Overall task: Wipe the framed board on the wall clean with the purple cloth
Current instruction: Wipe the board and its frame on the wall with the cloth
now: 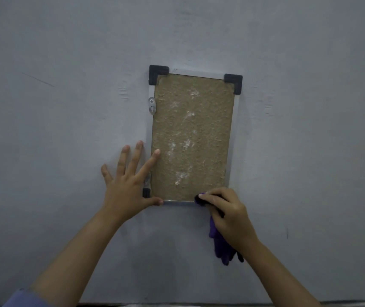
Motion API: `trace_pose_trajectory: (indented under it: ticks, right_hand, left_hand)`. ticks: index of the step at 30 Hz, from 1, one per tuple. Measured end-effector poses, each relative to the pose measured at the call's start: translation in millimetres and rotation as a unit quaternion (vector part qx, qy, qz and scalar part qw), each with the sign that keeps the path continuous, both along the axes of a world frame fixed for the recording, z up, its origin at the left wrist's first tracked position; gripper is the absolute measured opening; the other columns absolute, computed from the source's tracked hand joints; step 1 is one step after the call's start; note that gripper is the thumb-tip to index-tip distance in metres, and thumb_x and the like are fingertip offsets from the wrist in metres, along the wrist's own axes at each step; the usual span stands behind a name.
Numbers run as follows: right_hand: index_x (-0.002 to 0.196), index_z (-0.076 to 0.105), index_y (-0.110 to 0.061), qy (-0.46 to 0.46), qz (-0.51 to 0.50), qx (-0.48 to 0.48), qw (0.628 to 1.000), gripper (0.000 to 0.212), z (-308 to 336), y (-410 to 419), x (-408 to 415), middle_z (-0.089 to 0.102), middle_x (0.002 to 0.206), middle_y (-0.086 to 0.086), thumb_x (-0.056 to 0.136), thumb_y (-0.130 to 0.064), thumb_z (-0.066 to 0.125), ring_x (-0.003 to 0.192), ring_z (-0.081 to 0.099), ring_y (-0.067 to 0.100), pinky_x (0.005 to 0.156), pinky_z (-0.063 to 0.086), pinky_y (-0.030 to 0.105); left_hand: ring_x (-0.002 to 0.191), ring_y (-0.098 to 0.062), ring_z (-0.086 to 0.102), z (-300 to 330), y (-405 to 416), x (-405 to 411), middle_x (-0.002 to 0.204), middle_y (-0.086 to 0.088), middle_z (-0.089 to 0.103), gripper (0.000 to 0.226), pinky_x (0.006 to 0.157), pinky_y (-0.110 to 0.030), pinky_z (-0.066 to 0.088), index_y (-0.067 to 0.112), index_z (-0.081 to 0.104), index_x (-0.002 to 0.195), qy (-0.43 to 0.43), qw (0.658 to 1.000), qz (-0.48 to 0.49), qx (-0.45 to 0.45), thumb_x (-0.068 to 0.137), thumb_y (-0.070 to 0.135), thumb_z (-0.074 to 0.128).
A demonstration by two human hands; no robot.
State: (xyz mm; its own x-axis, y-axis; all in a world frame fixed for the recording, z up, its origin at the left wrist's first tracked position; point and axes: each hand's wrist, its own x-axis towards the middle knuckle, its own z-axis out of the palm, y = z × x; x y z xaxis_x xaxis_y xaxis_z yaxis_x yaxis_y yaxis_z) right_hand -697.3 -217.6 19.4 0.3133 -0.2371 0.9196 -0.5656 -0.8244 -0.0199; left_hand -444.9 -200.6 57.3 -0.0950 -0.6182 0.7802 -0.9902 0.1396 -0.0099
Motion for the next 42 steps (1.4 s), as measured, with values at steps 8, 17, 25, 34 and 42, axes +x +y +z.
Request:
trace_pose_trajectory:
  ticks: [8,17,25,34,42]
  right_hand:
    - [0.109,0.067,-0.019,-0.185,0.367,0.340,0.846,0.027,39.4,43.8,4.9,0.070,0.107,-0.006,0.083,-0.012,0.069,0.100,0.063,0.011,0.082,0.049,0.020]
    - [0.096,0.067,-0.021,-0.068,0.441,0.338,0.829,0.015,65.9,56.0,29.4,0.067,0.096,-0.004,0.081,-0.024,0.064,0.091,0.063,0.014,0.076,0.052,0.025]
    - [0.100,0.065,-0.010,-0.115,0.405,0.329,0.845,0.017,60.3,43.3,42.1,0.069,0.099,0.000,0.083,-0.012,0.063,0.092,0.064,0.014,0.076,0.053,0.026]
    - [0.145,0.026,-0.010,-0.083,-0.174,-0.030,0.981,0.063,45.2,-39.6,1.1,0.020,0.154,0.008,0.093,-0.042,0.040,0.144,0.012,0.018,0.112,0.015,0.054]
    - [0.149,0.004,-0.014,-0.063,-0.229,-0.012,0.971,0.066,38.0,-60.2,14.2,0.003,0.157,0.005,0.094,-0.042,0.029,0.145,-0.003,0.013,0.113,-0.001,0.051]
  left_hand:
    - [0.143,-0.011,0.011,-0.1,29.5,-28.9,0.153,0.005,0.024,0.054,0.109,-0.058,0.006,0.035,0.036,0.138,0.086,0.972,-0.198,-0.094,0.087,0.051,0.041]
    - [0.119,-0.039,0.051,-17.3,57.5,-45.8,0.128,-0.018,0.055,0.066,0.099,-0.055,0.041,0.025,0.048,0.131,0.467,0.587,-0.582,0.314,0.074,0.055,0.066]
    - [0.076,-0.014,0.068,-16.3,70.1,-46.5,0.101,-0.002,0.071,0.064,0.063,-0.026,0.056,0.034,0.059,0.122,0.535,0.572,-0.592,0.187,0.062,0.042,0.082]
    - [0.107,-0.027,0.058,4.0,20.4,-19.3,0.131,-0.005,0.051,0.043,0.080,-0.039,0.054,0.010,0.056,0.127,0.000,0.955,-0.193,-0.225,0.085,0.000,0.060]
    - [0.077,-0.025,0.060,8.8,-17.9,-13.5,0.128,-0.005,0.059,0.033,0.062,-0.036,0.052,0.009,0.059,0.125,-0.177,0.929,-0.174,-0.276,0.092,0.016,0.060]
